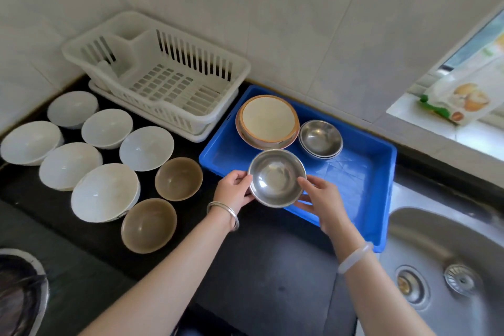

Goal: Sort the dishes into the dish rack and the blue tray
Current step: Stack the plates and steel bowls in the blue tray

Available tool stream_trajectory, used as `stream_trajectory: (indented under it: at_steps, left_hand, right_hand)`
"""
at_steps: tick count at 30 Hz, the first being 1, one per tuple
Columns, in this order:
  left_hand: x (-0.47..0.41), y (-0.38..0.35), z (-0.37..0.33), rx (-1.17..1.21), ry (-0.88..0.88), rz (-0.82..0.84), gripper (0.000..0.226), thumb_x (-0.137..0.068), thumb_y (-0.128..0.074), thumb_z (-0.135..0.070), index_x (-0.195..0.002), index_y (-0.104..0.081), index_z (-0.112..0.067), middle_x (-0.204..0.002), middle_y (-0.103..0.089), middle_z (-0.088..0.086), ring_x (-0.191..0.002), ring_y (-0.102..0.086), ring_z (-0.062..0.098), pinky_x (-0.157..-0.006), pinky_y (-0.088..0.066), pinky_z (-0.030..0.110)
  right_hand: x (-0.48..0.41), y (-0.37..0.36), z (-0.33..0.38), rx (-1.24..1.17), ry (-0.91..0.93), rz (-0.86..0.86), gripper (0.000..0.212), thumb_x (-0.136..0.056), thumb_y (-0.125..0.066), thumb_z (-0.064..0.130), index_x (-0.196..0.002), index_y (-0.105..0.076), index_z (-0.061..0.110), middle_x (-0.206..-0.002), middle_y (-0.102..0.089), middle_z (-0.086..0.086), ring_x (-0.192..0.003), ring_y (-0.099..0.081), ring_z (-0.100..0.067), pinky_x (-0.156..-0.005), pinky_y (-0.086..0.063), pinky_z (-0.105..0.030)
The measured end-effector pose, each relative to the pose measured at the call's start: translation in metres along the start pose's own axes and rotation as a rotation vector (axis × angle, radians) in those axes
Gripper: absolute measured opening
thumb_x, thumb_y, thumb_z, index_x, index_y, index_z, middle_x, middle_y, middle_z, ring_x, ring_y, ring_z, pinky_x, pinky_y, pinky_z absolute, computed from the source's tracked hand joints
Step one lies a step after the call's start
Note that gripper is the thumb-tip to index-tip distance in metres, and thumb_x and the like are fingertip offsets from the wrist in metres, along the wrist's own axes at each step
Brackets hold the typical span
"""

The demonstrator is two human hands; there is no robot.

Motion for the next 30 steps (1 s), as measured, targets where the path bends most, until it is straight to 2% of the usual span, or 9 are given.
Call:
stream_trajectory:
  at_steps: [6,8,11,13,16,18,21,27,30]
  left_hand:
    - [-0.046,-0.083,-0.025,-0.043,-0.02,0.044,0.009,-0.086,-0.056,-0.003,-0.079,-0.056,-0.009,-0.079,-0.058,0.002,-0.074,-0.056,0.014,-0.062,-0.055,0.026]
    - [-0.063,-0.105,-0.027,-0.086,-0.002,0.035,0.014,-0.086,-0.055,-0.003,-0.076,-0.055,-0.013,-0.08,-0.057,0.001,-0.074,-0.056,0.014,-0.068,-0.055,0.031]
    - [-0.083,-0.135,-0.028,-0.157,0.004,0.013,0.009,-0.086,-0.051,-0.002,-0.088,-0.057,-0.008,-0.09,-0.06,0.009,-0.09,-0.06,0.03,-0.087,-0.053,0.043]
    - [-0.092,-0.15,-0.028,-0.263,-0.015,-0.008,0.016,-0.086,-0.049,-0.001,-0.096,-0.061,-0.005,-0.102,-0.064,0.017,-0.101,-0.06,0.037,-0.092,-0.05,0.048]
    - [-0.102,-0.168,-0.025,-0.448,-0.072,-0.031,0.022,-0.085,-0.046,-0.001,-0.099,-0.063,-0.002,-0.104,-0.066,0.02,-0.099,-0.06,0.037,-0.089,-0.051,0.041]
    - [-0.105,-0.174,-0.022,-0.56,-0.098,-0.041,0.021,-0.086,-0.045,-0.002,-0.098,-0.062,-0.002,-0.103,-0.067,0.019,-0.097,-0.061,0.036,-0.078,-0.047,0.033]
    - [-0.108,-0.181,-0.018,-0.665,-0.117,-0.047,0.02,-0.086,-0.046,-0.005,-0.101,-0.06,-0.002,-0.105,-0.066,0.018,-0.097,-0.06,0.034,-0.074,-0.044,0.033]
    - [-0.113,-0.187,-0.01,-0.812,-0.128,-0.101,0.033,-0.087,-0.048,-0.008,-0.12,-0.053,-0.005,-0.13,-0.052,0.016,-0.113,-0.054,0.034,-0.093,-0.048,0.042]
    - [-0.112,-0.188,-0.005,-0.804,-0.109,-0.137,0.039,-0.088,-0.05,-0.01,-0.127,-0.048,-0.008,-0.139,-0.041,0.015,-0.12,-0.049,0.035,-0.102,-0.042,0.043]
  right_hand:
    - [-0.043,0.049,0.037,-0.051,0.07,-0.121,0.017,-0.095,-0.052,0.015,-0.104,-0.066,0.013,-0.082,-0.066,-0.004,-0.069,-0.064,-0.015,-0.054,-0.054,-0.019]
    - [-0.06,0.062,0.045,-0.056,0.076,-0.155,0.017,-0.094,-0.052,0.014,-0.105,-0.066,0.01,-0.081,-0.065,-0.004,-0.068,-0.063,-0.017,-0.055,-0.054,-0.02]
    - [-0.084,0.078,0.053,-0.044,0.077,-0.203,0.015,-0.093,-0.054,0.013,-0.09,-0.069,0.01,-0.078,-0.063,-0.004,-0.067,-0.063,-0.019,-0.052,-0.054,-0.02]
    - [-0.099,0.087,0.056,-0.013,0.077,-0.229,0.019,-0.092,-0.055,0.014,-0.078,-0.068,0.018,-0.079,-0.063,-0.005,-0.068,-0.064,-0.02,-0.056,-0.054,-0.022]
    - [-0.12,0.096,0.057,0.022,0.069,-0.251,0.02,-0.091,-0.056,0.014,-0.076,-0.067,0.021,-0.078,-0.064,-0.005,-0.069,-0.065,-0.02,-0.058,-0.054,-0.024]
    - [-0.131,0.1,0.056,0.045,0.064,-0.264,0.021,-0.092,-0.057,0.015,-0.074,-0.067,0.023,-0.079,-0.066,-0.005,-0.072,-0.066,-0.022,-0.059,-0.055,-0.024]
    - [-0.142,0.102,0.053,0.054,0.057,-0.274,0.018,-0.092,-0.057,0.016,-0.078,-0.067,0.02,-0.081,-0.067,-0.006,-0.072,-0.066,-0.02,-0.059,-0.054,-0.023]
    - [-0.157,0.1,0.05,0.117,0.094,-0.303,0.014,-0.092,-0.056,0.016,-0.09,-0.071,0.015,-0.072,-0.066,0.0,-0.065,-0.063,-0.012,-0.05,-0.049,-0.014]
    - [-0.161,0.098,0.047,0.182,0.103,-0.313,0.018,-0.092,-0.055,0.017,-0.089,-0.072,0.012,-0.07,-0.065,0.002,-0.066,-0.062,-0.012,-0.059,-0.054,-0.022]
Point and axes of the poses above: each hand's wrist, its own x-axis away from the middle knuckle, its own y-axis out of the back of the hand, z = x × y, the point moved 4 cm from there along -x, towards the middle knuckle
